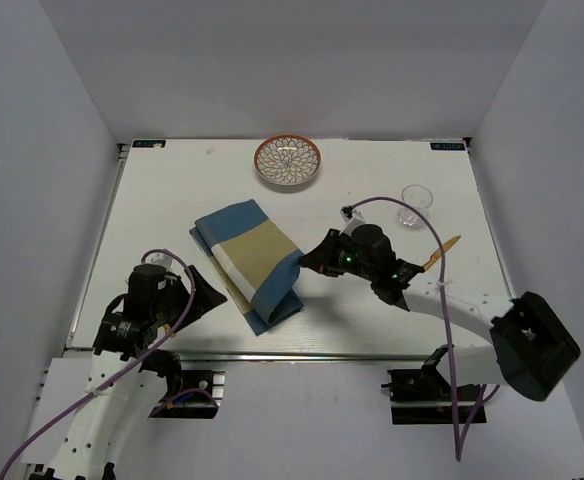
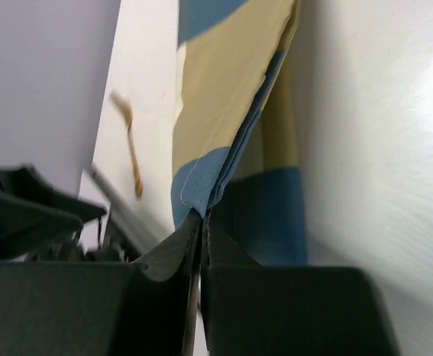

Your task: Set the dinner table for one person

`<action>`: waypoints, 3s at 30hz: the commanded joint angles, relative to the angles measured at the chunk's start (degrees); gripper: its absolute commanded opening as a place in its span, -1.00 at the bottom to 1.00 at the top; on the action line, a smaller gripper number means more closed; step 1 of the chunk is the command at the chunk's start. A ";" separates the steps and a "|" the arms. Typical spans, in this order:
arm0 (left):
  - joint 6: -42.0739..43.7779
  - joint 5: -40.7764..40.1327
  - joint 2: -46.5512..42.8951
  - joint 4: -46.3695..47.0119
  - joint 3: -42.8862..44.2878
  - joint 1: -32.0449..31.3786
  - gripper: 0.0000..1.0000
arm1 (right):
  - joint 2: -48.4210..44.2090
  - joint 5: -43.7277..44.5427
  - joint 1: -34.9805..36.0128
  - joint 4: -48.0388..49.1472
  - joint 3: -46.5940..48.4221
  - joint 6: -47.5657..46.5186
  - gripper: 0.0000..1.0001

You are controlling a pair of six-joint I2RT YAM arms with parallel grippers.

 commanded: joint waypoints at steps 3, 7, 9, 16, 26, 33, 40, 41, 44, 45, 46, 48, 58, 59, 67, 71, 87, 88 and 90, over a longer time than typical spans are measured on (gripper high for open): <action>-2.83 0.43 1.21 2.78 -2.73 -0.14 0.82 | -8.39 21.09 -0.22 -14.64 1.85 -1.59 -1.00; -4.76 2.45 2.26 5.94 -5.02 -0.14 0.79 | -11.91 29.07 -0.39 -21.48 1.85 -1.16 -1.00; -5.73 3.42 4.10 8.93 -6.43 -0.14 0.78 | -12.44 32.25 -0.31 -23.52 1.85 -0.37 -1.00; -5.91 2.11 18.14 17.71 -6.61 -1.45 0.78 | -16.22 40.26 -0.92 -28.09 0.79 -0.18 -1.00; -21.96 -4.66 24.23 24.75 -9.23 -13.04 0.77 | -14.56 40.79 -4.61 -32.49 3.16 1.03 -1.00; -32.26 -15.90 34.87 21.70 -4.25 -28.25 0.77 | -17.71 40.80 -6.28 -32.05 1.24 1.93 -1.00; -37.37 -19.78 46.55 21.60 1.38 -37.14 0.76 | -20.09 38.78 -7.25 -32.32 0.27 -0.62 -1.00; -38.24 -20.04 48.30 21.50 1.48 -38.19 0.74 | -20.35 38.60 -7.51 -32.23 0.09 -0.89 -1.00; -39.83 -20.40 48.94 23.77 -0.18 -39.86 0.56 | -21.58 38.07 -7.96 -32.23 -0.87 -1.94 -1.00; -40.18 -20.40 49.02 24.22 -0.62 -39.87 0.49 | -22.02 37.72 -8.30 -31.88 -1.22 -2.29 -1.00; -40.71 -20.57 49.29 24.23 -0.63 -40.65 0.48 | -22.11 37.54 -8.48 -31.96 -1.31 -2.30 -1.00; -41.33 -21.01 50.34 23.88 -0.37 -41.27 0.35 | -22.29 37.10 -8.74 -31.96 -1.49 -2.47 -1.00; -42.12 -22.50 51.49 25.98 -3.09 -42.41 -1.00 | -24.66 31.66 -10.06 -30.12 -2.37 -4.40 -1.00; -41.68 -23.20 51.14 25.46 -2.65 -42.41 -1.00 | -25.53 30.61 -10.41 -28.73 -2.72 -5.54 -1.00; -24.91 -36.37 42.09 12.76 16.39 -41.18 -1.00 | -30.98 19.70 -10.50 -28.44 1.49 -11.26 -1.00; -20.94 -46.66 35.42 2.36 31.59 -41.18 -1.00 | -36.86 19.17 -10.42 -33.10 6.85 -12.23 -1.00; -0.75 -66.45 56.22 -10.34 95.52 -37.24 -1.00 | -17.29 20.93 -11.29 -48.13 46.66 -22.16 -1.00; 0.32 -66.10 56.15 -8.49 95.09 -36.71 -1.00 | -15.02 21.10 -11.47 -48.48 50.59 -22.16 -1.00; 2.70 -65.92 56.93 -4.36 94.64 -35.48 -1.00 | -12.63 21.02 -12.09 -49.36 54.48 -22.69 -1.00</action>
